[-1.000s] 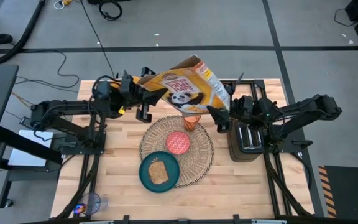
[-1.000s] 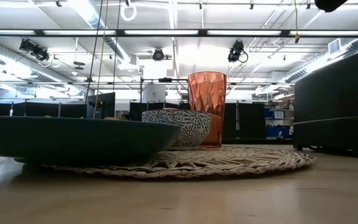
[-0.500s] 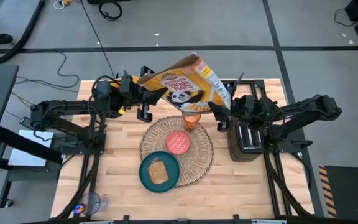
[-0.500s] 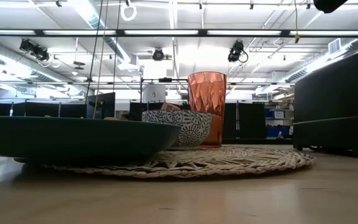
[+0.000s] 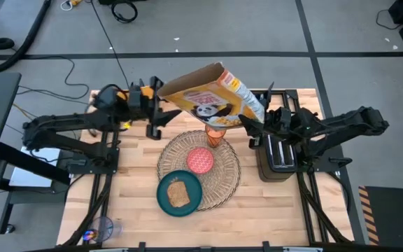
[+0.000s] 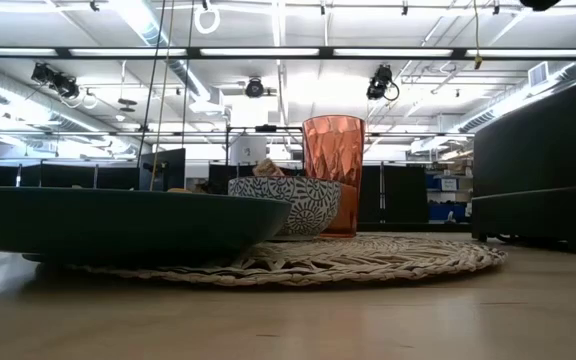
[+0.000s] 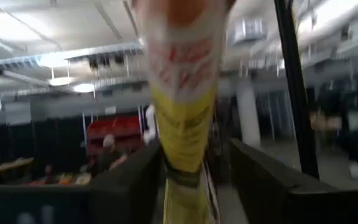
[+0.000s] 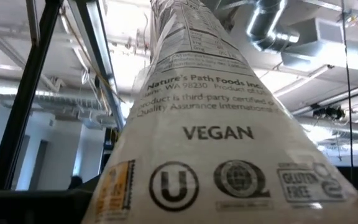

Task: Arrange a breakfast setting
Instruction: Pour the cereal from the cereal box into the red bowl

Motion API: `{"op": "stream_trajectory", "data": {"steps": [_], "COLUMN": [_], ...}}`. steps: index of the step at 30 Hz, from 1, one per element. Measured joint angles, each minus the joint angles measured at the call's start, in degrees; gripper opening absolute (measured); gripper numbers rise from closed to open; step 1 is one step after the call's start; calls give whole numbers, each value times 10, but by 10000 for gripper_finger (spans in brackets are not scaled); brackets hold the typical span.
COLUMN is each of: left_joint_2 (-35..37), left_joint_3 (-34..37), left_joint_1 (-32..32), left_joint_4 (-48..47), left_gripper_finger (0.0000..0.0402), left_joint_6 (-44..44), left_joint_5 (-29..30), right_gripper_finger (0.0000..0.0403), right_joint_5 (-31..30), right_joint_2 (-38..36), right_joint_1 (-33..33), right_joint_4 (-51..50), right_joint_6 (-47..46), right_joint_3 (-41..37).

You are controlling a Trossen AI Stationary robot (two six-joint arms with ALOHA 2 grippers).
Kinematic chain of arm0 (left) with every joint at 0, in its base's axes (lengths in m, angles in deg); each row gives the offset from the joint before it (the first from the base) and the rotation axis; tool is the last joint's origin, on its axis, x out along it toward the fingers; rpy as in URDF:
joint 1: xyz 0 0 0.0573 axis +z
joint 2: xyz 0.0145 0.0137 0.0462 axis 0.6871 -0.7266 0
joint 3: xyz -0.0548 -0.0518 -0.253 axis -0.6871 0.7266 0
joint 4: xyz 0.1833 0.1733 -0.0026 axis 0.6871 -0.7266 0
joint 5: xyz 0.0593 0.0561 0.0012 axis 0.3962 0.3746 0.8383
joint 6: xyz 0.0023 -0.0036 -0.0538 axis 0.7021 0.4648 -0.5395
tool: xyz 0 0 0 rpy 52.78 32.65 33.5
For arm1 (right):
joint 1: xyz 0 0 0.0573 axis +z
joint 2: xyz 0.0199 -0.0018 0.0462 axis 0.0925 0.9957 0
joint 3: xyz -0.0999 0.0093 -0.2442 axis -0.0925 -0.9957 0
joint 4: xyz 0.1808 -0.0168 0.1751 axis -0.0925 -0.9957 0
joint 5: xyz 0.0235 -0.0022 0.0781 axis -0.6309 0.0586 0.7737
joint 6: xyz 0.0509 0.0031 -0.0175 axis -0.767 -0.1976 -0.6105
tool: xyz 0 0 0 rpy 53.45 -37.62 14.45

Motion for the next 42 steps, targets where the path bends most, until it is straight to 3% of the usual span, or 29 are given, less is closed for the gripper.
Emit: {"op": "stream_trajectory", "data": {"steps": [5,9,12,19,27,42], "left_joint_2": [78,121,137,148,147,106], "left_joint_3": [0,2,25,125,219,321], "left_joint_1": [0,-12,-38,-107,-143,-153], "left_joint_4": [-211,-364,-421,-409,-331,-182], "left_gripper_finger": [264,273,270,259,258,258], "left_joint_6": [50,49,41,14,-36,-91], "left_joint_5": [0,0,7,87,153,204], "right_gripper_finger": [215,215,214,208,207,206], "right_joint_5": [-3,-9,-31,-68,-161,-478], "right_joint_2": [-48,-83,-108,-159,-185,-148], "right_joint_1": [22,50,77,154,272,528], "right_joint_4": [-93,-175,-223,-257,-258,-275], "right_joint_6": [0,1,0,-33,-98,-165], "right_joint_3": [0,0,0,-66,-142,-152]}}
